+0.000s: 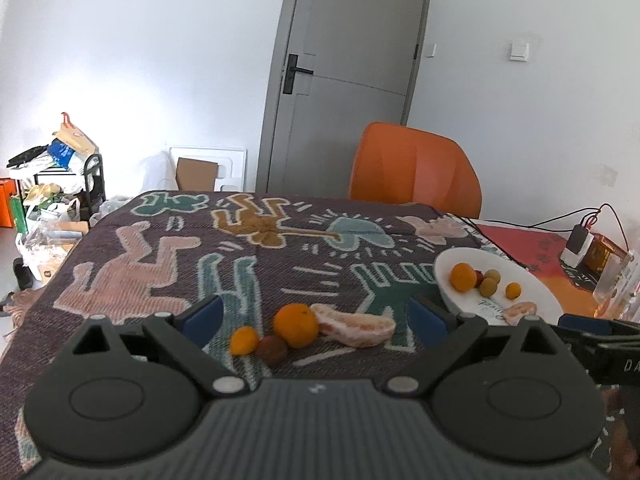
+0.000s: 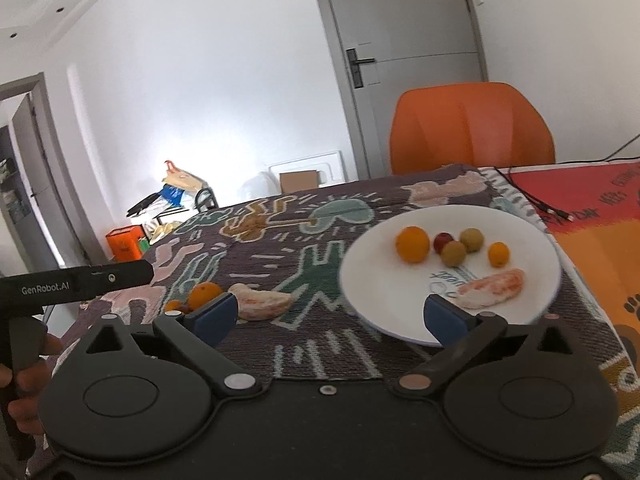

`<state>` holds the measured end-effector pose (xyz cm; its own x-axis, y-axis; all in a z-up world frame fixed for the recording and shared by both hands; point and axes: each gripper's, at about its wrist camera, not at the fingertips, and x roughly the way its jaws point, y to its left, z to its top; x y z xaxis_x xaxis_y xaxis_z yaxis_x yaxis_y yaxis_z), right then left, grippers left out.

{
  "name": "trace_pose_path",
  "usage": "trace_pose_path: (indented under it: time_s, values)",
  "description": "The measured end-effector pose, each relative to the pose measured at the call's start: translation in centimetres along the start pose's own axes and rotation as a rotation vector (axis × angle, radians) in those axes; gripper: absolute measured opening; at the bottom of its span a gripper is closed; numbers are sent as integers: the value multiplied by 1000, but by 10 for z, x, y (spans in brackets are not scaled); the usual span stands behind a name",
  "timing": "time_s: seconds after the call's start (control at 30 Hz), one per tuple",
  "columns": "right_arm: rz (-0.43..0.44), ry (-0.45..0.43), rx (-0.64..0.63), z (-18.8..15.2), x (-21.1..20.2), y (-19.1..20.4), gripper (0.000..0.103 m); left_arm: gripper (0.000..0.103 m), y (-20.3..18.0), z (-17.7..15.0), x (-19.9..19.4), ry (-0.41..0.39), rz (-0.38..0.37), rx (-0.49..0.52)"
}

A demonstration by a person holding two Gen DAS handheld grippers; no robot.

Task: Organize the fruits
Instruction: 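Move both open tools from the plate back toward the fruit pile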

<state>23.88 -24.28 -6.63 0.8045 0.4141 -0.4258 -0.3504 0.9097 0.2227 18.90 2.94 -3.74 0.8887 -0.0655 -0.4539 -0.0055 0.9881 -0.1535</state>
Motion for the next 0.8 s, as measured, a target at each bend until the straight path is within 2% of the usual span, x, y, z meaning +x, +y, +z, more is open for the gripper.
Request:
trace_pose_path:
  time_s: [0.33, 0.63, 0.73, 0.8]
  values:
    - [88, 22, -31, 0, 11, 22, 103, 95, 23, -13, 0, 13, 34, -53]
    - [99, 59, -54, -2, 27, 35, 103, 94, 36, -19, 4, 22, 49, -60]
    - [101, 65, -54, -2, 30, 38, 103, 89, 39, -20, 8, 27, 51, -65]
    - [107, 70, -59, -2, 32, 40, 103, 81, 40, -20, 11, 31, 47, -67]
